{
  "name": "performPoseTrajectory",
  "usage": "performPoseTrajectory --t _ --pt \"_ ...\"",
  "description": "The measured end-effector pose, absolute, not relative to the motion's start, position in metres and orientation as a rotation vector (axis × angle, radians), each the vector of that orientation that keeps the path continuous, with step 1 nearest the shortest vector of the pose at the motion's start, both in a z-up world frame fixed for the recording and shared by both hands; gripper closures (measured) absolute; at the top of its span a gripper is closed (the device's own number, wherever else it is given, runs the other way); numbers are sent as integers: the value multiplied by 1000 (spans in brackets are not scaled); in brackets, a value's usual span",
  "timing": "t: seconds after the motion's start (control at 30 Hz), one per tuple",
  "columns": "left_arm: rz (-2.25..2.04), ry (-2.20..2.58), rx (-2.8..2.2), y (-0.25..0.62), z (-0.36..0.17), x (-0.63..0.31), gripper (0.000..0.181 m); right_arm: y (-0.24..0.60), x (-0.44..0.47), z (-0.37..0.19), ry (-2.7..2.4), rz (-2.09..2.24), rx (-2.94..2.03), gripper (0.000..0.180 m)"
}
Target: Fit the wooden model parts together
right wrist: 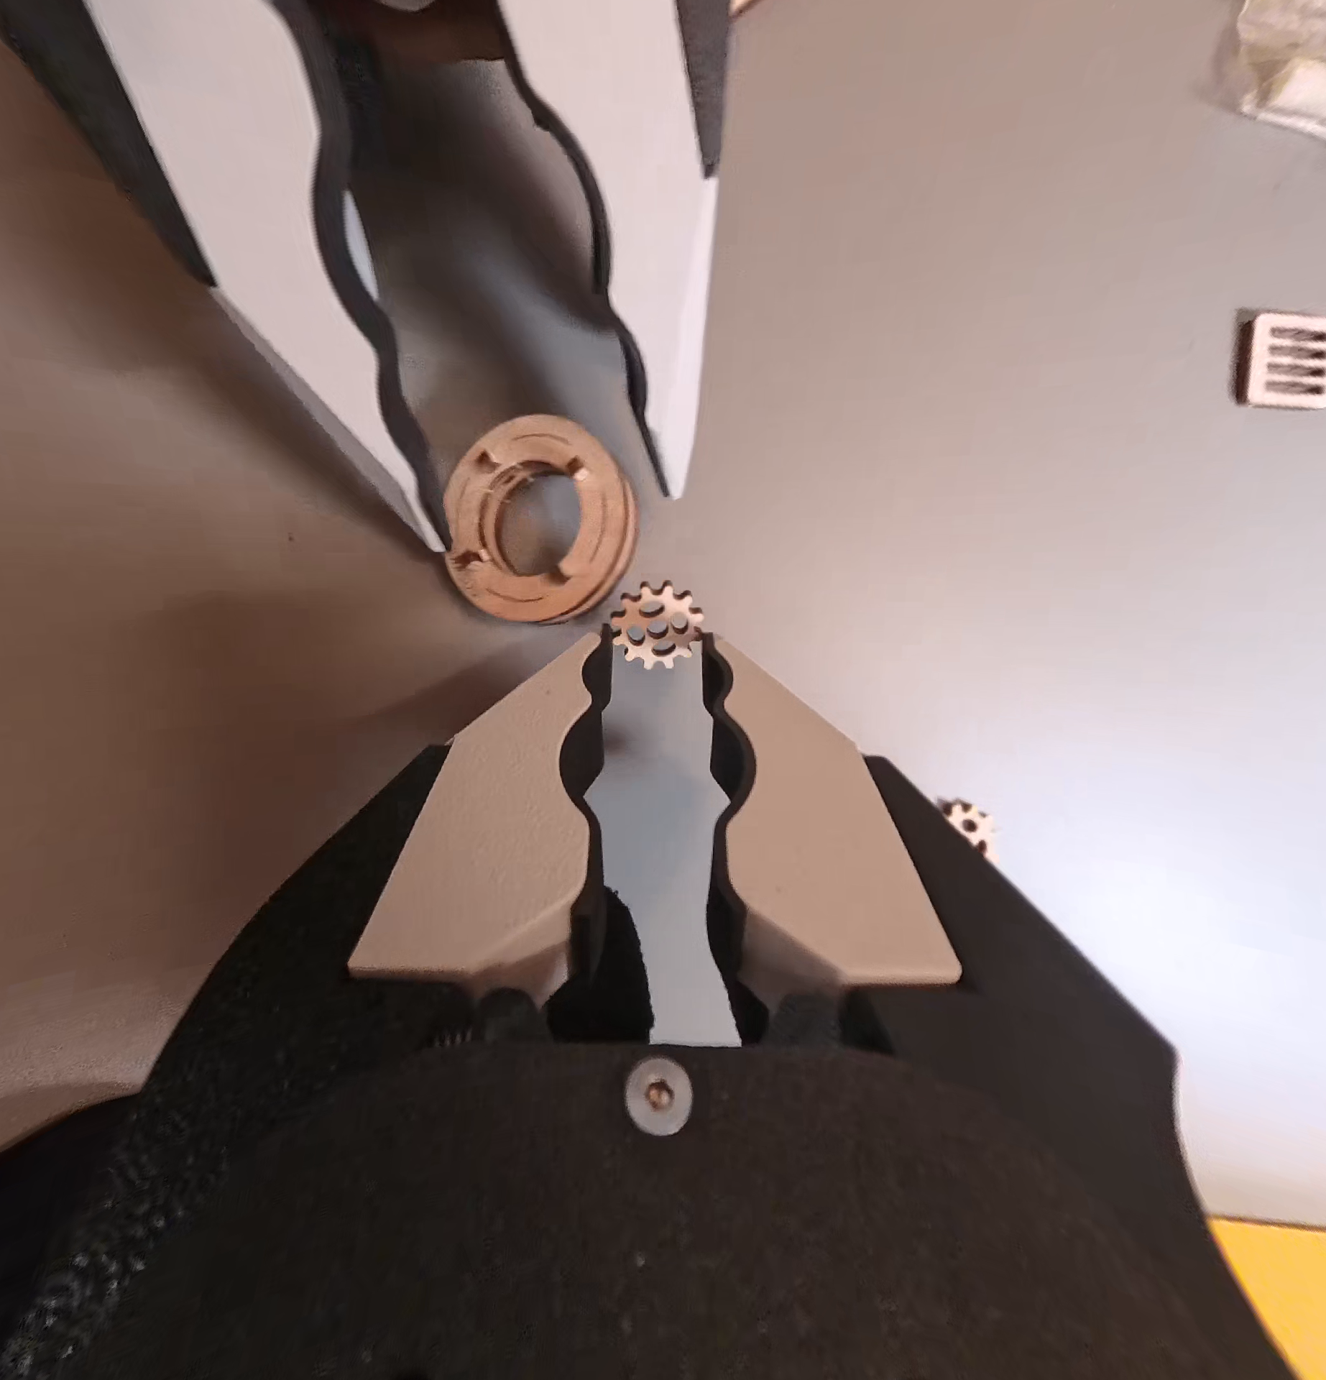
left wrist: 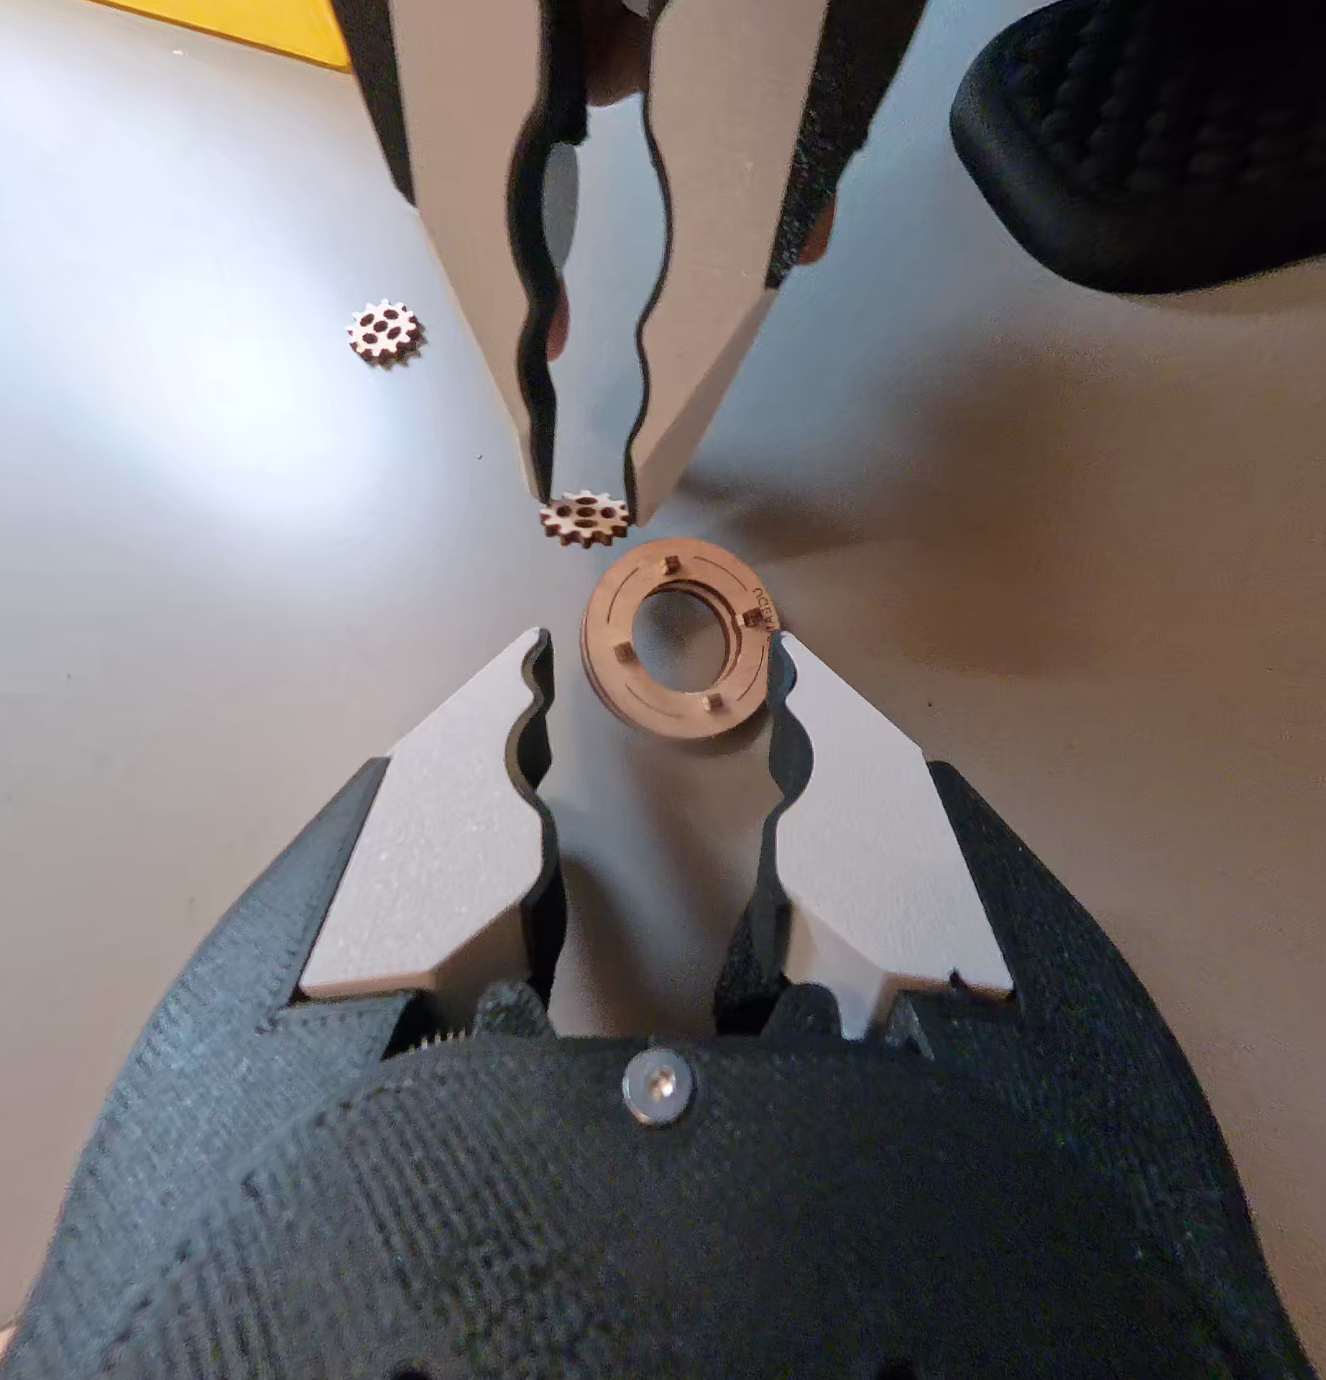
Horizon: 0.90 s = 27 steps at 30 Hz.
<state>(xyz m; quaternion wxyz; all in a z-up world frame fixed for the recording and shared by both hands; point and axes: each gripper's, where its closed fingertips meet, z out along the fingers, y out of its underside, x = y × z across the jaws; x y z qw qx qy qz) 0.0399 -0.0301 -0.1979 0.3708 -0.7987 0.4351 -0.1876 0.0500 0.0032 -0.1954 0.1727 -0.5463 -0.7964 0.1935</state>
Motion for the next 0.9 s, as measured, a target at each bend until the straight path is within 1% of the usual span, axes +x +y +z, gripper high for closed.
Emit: performPoseTrajectory --t 0.27,0.37,0.47,0.6,0.77,0.9 --pt "-593 1161 -1940 -46 -185 44 112 -21 49 -180 -2403 602 -1426 158" --pt "-539 1191 -1965 -42 -195 46 117 -34 59 -182 -2468 602 -1387 158" --pt "-530 1185 -1988 -39 -200 48 127 -38 60 -188 -2484 562 -1380 158" --pt "-493 1128 -2047 -33 -201 44 128 -31 56 -195 -2475 497 -1387 158" --pt "-384 897 -2191 -18 -201 29 128 -9 48 -201 -2459 415 -1406 158" --pt "-329 498 -2277 -7 -199 16 128 5 40 -194 -2386 441 -1445 158"
